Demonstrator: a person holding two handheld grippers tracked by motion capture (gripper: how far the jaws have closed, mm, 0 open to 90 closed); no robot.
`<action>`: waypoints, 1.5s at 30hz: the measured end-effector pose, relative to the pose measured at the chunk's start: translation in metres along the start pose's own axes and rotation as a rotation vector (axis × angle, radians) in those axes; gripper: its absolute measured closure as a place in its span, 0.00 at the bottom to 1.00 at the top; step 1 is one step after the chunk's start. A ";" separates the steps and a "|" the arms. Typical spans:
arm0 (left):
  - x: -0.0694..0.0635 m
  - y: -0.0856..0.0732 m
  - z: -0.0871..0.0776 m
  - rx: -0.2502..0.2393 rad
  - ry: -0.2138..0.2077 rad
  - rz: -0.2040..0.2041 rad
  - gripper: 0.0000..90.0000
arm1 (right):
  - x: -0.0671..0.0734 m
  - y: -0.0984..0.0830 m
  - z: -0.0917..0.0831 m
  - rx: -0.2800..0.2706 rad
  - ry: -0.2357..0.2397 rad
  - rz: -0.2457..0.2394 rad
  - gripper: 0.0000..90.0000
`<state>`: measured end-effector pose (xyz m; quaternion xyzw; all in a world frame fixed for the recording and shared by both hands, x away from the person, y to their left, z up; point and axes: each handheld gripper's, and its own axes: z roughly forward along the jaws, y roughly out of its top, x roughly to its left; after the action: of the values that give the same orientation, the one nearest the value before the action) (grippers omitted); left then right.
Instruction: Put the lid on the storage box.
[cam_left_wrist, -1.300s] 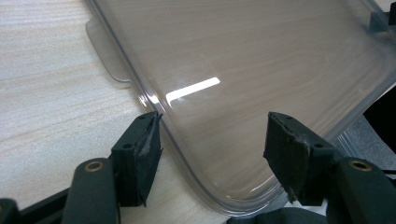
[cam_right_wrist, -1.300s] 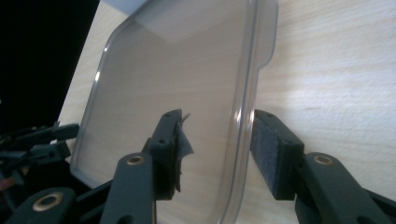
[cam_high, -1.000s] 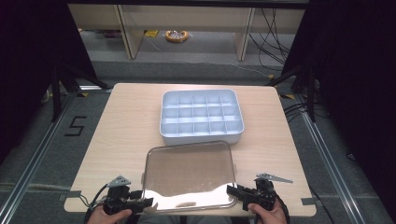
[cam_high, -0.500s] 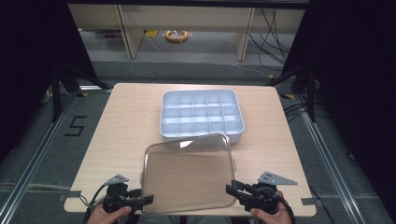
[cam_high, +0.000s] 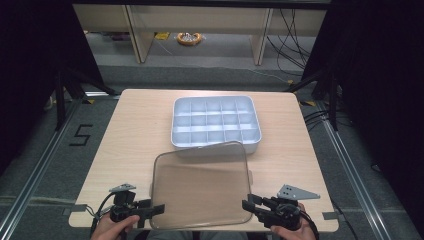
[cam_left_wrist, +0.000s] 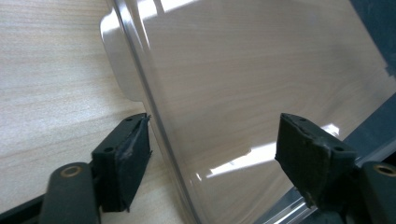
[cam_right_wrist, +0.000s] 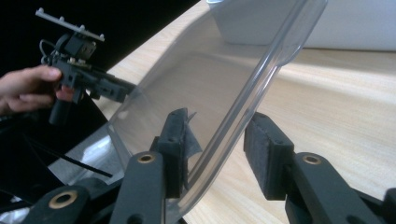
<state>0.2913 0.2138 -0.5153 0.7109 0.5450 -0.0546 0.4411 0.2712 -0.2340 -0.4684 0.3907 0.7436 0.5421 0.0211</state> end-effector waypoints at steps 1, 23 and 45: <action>0.000 0.000 0.000 0.005 -0.003 0.009 0.34 | 0.003 0.000 -0.001 0.017 0.001 0.017 0.70; -0.011 0.004 -0.011 -0.031 0.084 0.118 0.67 | -0.010 -0.008 0.012 0.161 -0.215 0.134 0.73; -0.037 0.049 -0.018 -0.148 0.099 0.203 0.75 | -0.010 0.032 0.003 0.070 -0.338 0.055 0.76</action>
<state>0.3093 0.1987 -0.4557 0.7297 0.4941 0.0656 0.4681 0.2976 -0.2343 -0.4475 0.4972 0.7368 0.4429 0.1173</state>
